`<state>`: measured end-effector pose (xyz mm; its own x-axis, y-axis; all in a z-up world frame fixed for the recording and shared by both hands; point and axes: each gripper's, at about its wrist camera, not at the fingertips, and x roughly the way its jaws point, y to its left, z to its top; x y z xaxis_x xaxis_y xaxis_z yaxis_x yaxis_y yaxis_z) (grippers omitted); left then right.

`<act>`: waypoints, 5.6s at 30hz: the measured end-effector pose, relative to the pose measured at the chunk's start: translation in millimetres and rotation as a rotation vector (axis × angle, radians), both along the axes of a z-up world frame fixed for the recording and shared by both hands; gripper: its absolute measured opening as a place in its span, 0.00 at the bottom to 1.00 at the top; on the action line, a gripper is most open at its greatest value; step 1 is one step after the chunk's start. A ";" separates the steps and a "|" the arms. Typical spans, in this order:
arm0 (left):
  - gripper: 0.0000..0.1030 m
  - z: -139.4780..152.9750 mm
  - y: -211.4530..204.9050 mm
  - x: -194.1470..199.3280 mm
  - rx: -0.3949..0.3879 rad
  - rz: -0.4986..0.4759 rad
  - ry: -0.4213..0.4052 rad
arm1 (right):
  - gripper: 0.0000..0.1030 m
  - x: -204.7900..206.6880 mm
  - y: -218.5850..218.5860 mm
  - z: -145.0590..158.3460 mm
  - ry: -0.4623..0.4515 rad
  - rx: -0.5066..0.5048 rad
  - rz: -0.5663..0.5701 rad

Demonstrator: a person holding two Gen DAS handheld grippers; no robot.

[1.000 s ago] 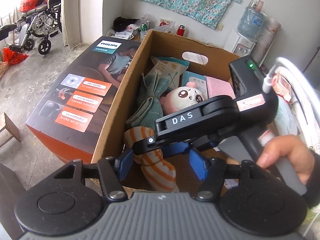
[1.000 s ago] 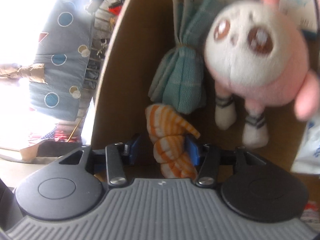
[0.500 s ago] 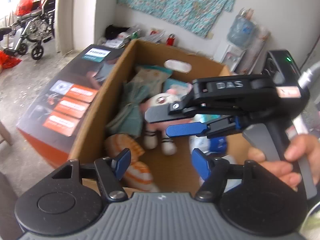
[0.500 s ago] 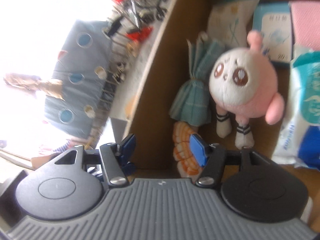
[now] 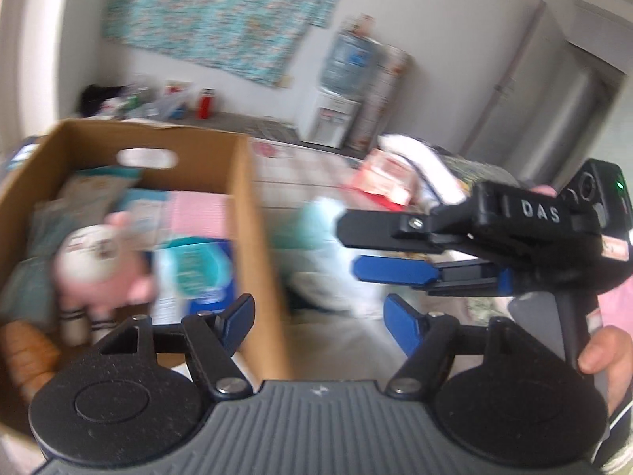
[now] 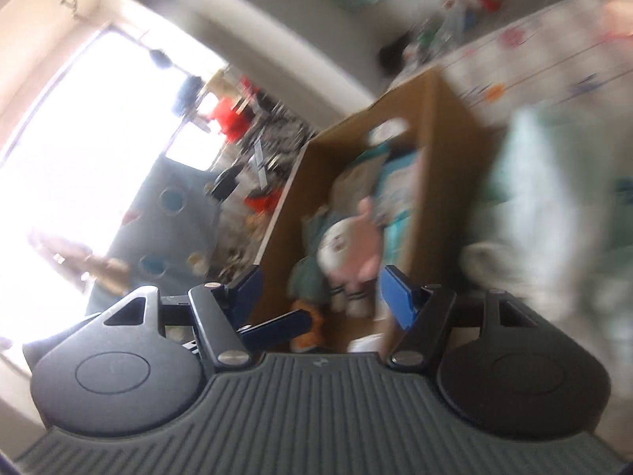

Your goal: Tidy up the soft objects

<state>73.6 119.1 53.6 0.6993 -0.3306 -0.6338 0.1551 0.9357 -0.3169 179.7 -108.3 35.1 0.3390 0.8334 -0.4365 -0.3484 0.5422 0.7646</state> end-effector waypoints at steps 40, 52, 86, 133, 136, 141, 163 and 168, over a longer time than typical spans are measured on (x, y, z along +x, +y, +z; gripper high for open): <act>0.67 -131.4 -250.1 273.9 0.102 -0.027 0.597 | 0.33 -6.7 -207.5 -150.9 -0.219 -0.816 -0.657; 0.61 -129.0 -241.3 266.3 0.079 -0.008 0.573 | 0.19 -25.4 -196.8 -139.7 -0.297 -0.836 -0.667; 0.61 -30.8 137.9 30.3 -0.125 0.387 0.388 | 0.19 -53.9 -122.7 -44.5 -0.373 -0.470 -0.498; 0.72 -64.2 153.3 16.9 -0.015 0.364 0.459 | 0.48 7.4 146.7 10.3 -0.243 -0.286 0.228; 0.80 -45.2 147.8 7.2 -0.010 0.365 0.348 | 0.59 -10.2 118.5 25.2 -0.340 -0.261 0.142; 0.87 -26.1 129.2 -11.3 0.037 0.376 0.125 | 0.76 -41.3 69.3 33.5 -0.445 -0.256 -0.023; 0.92 -55.1 11.3 -108.9 0.346 0.451 -0.463 | 0.86 -133.7 -8.2 -53.4 -0.541 -0.284 -0.262; 0.95 -72.4 9.9 -140.1 0.395 0.529 -0.477 | 0.86 -136.9 -8.8 -70.5 -0.509 -0.299 -0.261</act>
<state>-66.6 128.9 -18.8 0.9244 0.3050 -0.2289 -0.3040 0.9518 0.0403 42.8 -117.1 -35.4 0.7399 0.5629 -0.3684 -0.4555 0.8221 0.3414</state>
